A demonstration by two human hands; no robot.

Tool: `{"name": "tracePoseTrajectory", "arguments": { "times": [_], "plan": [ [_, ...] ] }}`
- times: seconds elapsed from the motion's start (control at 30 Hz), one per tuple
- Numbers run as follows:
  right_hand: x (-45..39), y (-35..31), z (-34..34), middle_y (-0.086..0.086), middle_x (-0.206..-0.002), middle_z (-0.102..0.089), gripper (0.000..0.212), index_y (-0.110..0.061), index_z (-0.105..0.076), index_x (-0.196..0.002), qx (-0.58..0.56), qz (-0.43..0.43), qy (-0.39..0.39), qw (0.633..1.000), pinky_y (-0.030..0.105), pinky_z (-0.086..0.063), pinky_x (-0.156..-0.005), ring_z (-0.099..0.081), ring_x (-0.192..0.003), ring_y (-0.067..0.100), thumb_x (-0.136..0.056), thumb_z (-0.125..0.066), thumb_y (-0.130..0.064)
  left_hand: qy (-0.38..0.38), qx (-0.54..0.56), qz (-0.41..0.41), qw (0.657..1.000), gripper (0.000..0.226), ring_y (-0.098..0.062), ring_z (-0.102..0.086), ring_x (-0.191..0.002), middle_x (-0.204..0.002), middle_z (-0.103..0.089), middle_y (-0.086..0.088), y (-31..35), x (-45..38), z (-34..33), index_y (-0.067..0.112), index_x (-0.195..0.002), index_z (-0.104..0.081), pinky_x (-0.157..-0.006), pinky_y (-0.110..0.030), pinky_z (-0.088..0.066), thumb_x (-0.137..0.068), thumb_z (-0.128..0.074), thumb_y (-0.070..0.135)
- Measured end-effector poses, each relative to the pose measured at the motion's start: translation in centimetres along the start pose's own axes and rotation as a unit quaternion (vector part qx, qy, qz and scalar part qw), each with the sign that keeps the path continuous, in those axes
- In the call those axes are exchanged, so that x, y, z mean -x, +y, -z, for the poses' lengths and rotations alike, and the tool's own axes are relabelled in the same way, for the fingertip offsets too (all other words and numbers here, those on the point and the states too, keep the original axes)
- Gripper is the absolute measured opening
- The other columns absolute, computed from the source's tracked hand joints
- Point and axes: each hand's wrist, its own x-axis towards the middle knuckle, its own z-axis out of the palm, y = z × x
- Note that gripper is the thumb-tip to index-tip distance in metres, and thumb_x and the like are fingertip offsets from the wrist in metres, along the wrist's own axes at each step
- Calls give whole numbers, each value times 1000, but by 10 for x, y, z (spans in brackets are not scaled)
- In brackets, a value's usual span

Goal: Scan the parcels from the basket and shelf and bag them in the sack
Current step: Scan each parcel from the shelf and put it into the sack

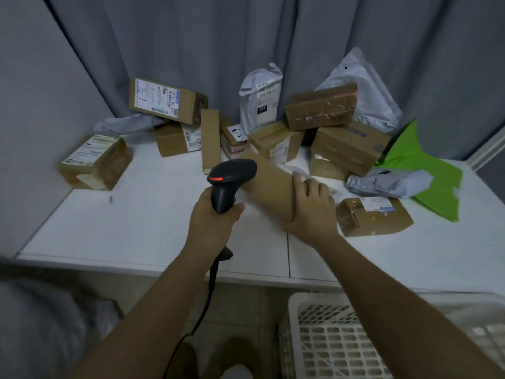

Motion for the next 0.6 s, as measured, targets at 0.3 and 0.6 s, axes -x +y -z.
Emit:
{"name": "tracePoseTrajectory", "arguments": {
  "times": [0.3, 0.6],
  "plan": [
    [101, -86, -26, 12, -119, -57, 75, -17, -56, -126, -75, 179, -13, 981, 45, -49, -91, -55, -109, 31, -61, -84, -41, 73, -7, 31, 997, 26, -25, -59, -85, -93, -59, -6, -37, 39, 59, 12, -108, -54, -86, -48, -53, -86, -68, 13],
    [26, -69, -22, 8, -149, -39, 108, -21, -13, -153, -540, -310, -138, 770, 48, -42, -106, -44, -131, 31, -72, -79, -50, 116, 15, 14, 993, 20, -22, -57, -83, -88, -57, 0, -63, 5, 76, 22, -97, -52, -85, -46, -53, -87, -66, 12]
  ]
}}
